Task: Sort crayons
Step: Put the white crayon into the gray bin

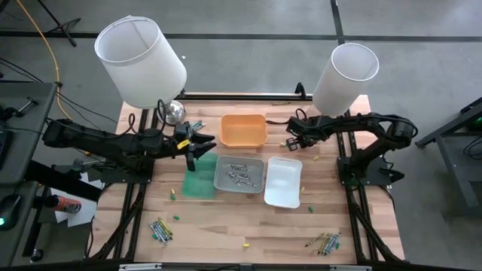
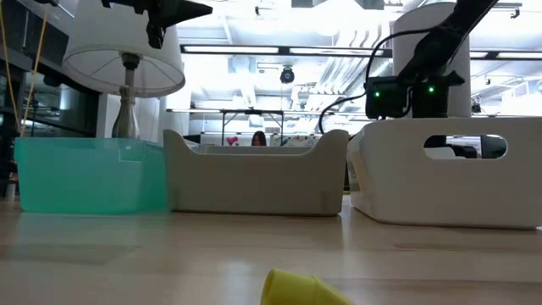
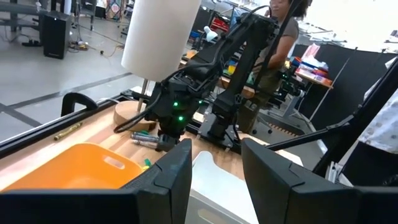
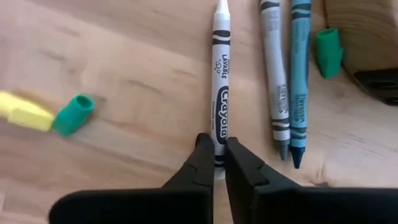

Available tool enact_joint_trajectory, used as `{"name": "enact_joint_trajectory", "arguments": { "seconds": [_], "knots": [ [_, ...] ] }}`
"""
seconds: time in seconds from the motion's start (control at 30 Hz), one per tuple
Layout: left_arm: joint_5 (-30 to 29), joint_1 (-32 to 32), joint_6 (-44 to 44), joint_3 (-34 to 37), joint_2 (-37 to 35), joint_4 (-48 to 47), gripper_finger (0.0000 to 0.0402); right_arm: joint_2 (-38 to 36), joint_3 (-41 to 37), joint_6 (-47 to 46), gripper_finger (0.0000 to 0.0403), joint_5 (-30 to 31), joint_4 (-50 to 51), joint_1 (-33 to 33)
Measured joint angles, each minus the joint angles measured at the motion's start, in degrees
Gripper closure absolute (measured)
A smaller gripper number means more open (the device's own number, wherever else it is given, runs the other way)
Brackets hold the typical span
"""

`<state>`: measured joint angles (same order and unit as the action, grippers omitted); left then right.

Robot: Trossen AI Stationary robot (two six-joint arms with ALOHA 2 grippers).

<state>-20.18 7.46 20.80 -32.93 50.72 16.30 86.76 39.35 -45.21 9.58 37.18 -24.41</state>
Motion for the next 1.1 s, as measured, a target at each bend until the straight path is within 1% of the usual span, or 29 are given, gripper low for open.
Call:
{"name": "enact_joint_trajectory", "arguments": {
  "seconds": [0.03, 0.13, 0.3, 0.43, 0.5, 0.57, 0.67, 0.73, 0.83, 0.97, 1.1],
  "knots": [
    [-0.02, 0.0, 0.0, 0.0, -0.26, 0.36, 0.0275, -0.6, -0.1, 0.24, 0.0398, -0.21, 0.01, 0.51],
    [0.01, 0.0, -0.01, 0.02, -1.28, -0.35, 0.0275, -4.49, -0.44, 0.26, 0.04, -3.99, 1.23, 1.78],
    [0.0, 0.0, -0.09, -0.04, -4.25, -0.47, 0.0275, -16.39, -0.31, -0.85, 0.0401, -1.22, -1.79, 4.57],
    [-0.04, 0.02, -2.58, -0.04, -6.46, -0.35, 0.0275, -26.6, -0.28, -0.55, 0.0402, 0.63, -10.99, 9.09],
    [-0.11, 0.01, -3.66, -0.07, -7.06, 0.14, 0.0275, -30.38, -0.28, 1.02, 0.0402, 1.28, -18.43, 11.82],
    [-0.64, 0.02, -4.6, -0.04, -7.55, -0.23, 0.0275, -32.64, -0.2, 4.11, 0.0402, 1.38, -27.48, 14.97],
    [-0.68, 0.0, -5.03, -0.04, -7.59, -0.09, 0.0275, -33.15, -0.17, 12.21, 0.0402, 1.56, -41.83, 20.12],
    [-0.68, 0.0, -5.03, -0.04, -7.51, -0.19, 0.0275, -31.88, -0.1, 18.58, 0.0402, 1.58, -50.87, 23.65],
    [-0.66, 0.02, -5.01, -0.04, -6.98, -0.13, 0.0275, -28.89, -0.07, 25.56, 0.0402, 1.55, -59.57, 27.88],
    [-0.66, 0.02, -5.01, -0.02, -6.62, -0.07, 0.0275, -25.4, -0.07, 29.57, 0.0402, 1.82, -64.54, 31.0],
    [-0.66, 0.02, -5.01, -0.02, -6.58, -0.16, 0.0275, -23.81, -0.07, 28.81, 0.0402, 1.85, -65.56, 31.37]
  ]
}}
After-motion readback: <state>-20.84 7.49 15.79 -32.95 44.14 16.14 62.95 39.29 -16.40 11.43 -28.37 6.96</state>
